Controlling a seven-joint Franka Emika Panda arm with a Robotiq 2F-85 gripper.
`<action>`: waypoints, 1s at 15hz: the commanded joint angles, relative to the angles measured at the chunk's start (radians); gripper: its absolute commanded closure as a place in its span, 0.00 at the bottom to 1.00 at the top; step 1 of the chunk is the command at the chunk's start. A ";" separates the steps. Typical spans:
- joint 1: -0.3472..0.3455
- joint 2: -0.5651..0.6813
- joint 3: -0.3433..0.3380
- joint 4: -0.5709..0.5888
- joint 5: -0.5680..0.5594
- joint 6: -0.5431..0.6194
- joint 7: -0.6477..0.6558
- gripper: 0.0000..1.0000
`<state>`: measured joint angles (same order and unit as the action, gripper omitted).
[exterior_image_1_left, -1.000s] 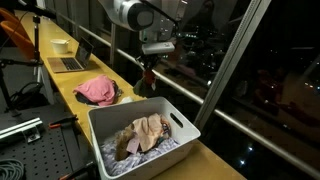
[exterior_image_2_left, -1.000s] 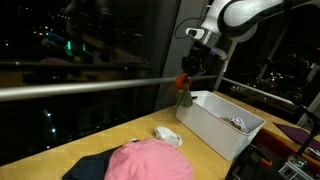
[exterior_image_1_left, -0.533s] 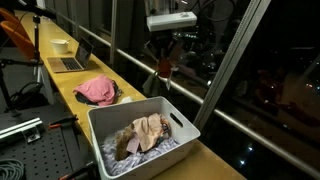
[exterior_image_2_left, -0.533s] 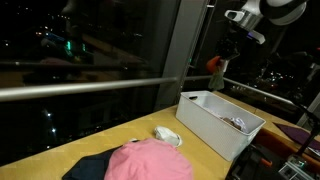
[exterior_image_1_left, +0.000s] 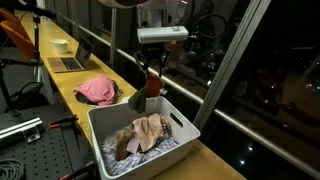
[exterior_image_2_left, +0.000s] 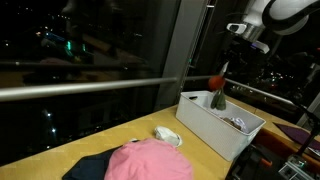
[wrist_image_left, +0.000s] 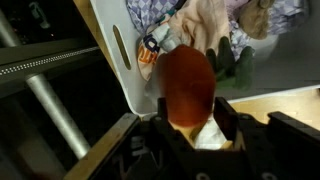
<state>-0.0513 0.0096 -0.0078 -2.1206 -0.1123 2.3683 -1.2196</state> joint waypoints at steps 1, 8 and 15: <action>0.040 -0.011 0.020 0.001 -0.067 -0.013 0.048 0.16; 0.149 0.140 0.113 0.102 -0.104 -0.013 0.111 0.00; 0.164 0.430 0.172 0.263 -0.065 0.038 0.078 0.00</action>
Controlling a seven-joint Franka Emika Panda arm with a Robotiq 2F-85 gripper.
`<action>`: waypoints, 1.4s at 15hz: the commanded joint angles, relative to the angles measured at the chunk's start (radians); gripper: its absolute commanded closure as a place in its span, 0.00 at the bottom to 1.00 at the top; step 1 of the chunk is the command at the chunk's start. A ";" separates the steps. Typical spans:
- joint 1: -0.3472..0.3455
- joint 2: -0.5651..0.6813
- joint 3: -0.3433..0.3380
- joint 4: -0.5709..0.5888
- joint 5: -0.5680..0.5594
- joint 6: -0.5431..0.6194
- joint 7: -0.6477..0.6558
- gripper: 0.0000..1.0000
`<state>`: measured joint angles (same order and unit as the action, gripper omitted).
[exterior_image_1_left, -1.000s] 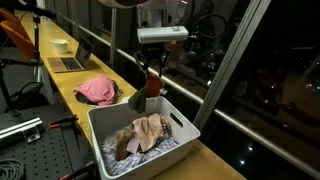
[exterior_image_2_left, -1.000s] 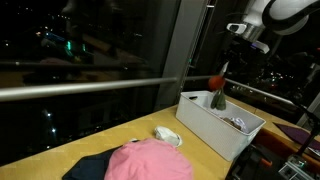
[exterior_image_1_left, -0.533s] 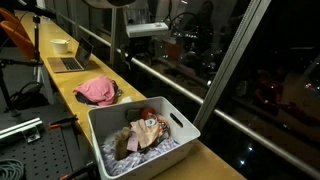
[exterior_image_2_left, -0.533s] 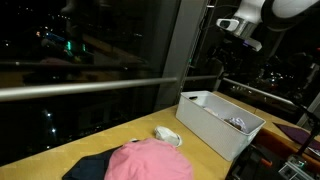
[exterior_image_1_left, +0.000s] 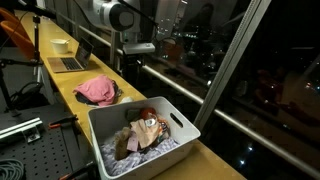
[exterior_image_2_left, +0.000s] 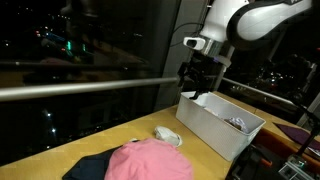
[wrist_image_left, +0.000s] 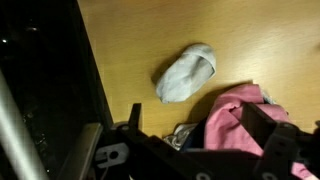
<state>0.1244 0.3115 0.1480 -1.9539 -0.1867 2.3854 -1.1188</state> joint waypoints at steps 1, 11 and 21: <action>-0.017 0.171 0.021 0.121 0.014 0.031 -0.030 0.00; -0.063 0.436 0.121 0.214 0.087 0.172 -0.070 0.00; -0.118 0.533 0.126 0.186 0.071 0.268 -0.096 0.26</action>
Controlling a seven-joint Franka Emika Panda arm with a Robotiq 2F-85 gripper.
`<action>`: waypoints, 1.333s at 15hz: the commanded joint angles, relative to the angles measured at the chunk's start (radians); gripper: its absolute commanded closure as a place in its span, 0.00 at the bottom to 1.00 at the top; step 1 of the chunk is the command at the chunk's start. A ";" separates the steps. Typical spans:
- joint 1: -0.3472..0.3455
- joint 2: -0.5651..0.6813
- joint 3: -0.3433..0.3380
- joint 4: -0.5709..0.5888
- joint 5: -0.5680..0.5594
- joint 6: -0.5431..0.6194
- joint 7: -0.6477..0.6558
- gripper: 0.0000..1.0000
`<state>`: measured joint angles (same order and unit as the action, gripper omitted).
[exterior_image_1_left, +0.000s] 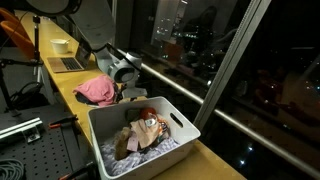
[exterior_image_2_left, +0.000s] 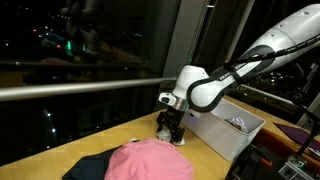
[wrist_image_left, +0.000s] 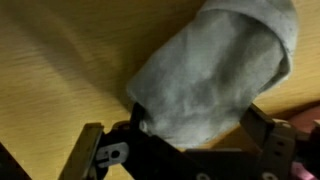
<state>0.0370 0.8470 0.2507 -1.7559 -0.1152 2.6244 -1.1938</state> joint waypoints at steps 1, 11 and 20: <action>-0.035 -0.009 0.025 -0.021 0.001 0.033 -0.020 0.29; -0.083 -0.273 0.057 -0.258 0.018 0.108 0.018 0.98; -0.173 -0.737 -0.046 -0.567 0.078 0.210 0.043 0.98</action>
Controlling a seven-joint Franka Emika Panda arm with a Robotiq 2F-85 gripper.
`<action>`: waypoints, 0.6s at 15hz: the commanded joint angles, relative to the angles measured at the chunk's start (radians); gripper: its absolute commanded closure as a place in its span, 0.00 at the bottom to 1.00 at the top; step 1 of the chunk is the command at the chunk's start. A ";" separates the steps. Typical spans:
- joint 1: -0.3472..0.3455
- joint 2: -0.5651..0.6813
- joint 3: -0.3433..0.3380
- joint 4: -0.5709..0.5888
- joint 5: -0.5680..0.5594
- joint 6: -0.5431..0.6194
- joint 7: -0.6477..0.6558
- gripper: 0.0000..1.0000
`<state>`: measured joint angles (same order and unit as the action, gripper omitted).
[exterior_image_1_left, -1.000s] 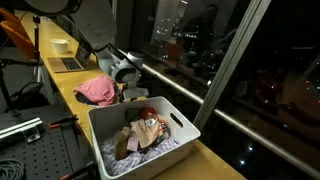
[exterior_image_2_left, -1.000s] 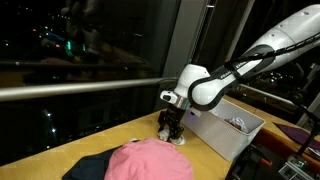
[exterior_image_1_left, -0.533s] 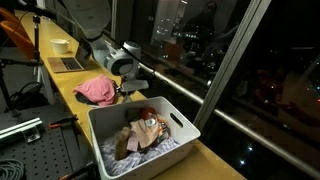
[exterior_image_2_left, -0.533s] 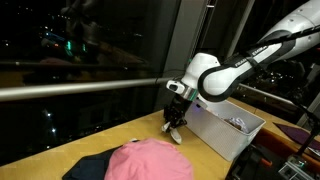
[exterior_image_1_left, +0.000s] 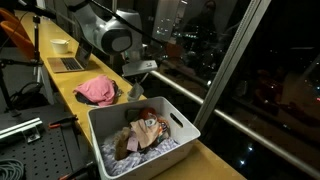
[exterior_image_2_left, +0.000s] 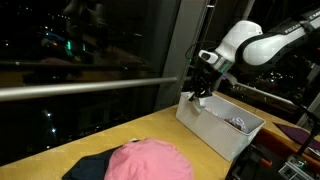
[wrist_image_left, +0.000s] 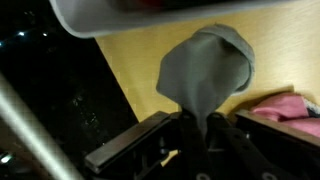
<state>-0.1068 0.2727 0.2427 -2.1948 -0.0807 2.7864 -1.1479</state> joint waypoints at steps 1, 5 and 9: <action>-0.044 -0.209 -0.056 -0.157 0.074 0.049 -0.025 0.98; -0.129 -0.351 -0.096 -0.263 0.234 0.030 -0.180 0.98; -0.144 -0.401 -0.140 -0.314 0.323 0.021 -0.271 0.53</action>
<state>-0.2513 -0.0749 0.1238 -2.4596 0.1800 2.8075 -1.3519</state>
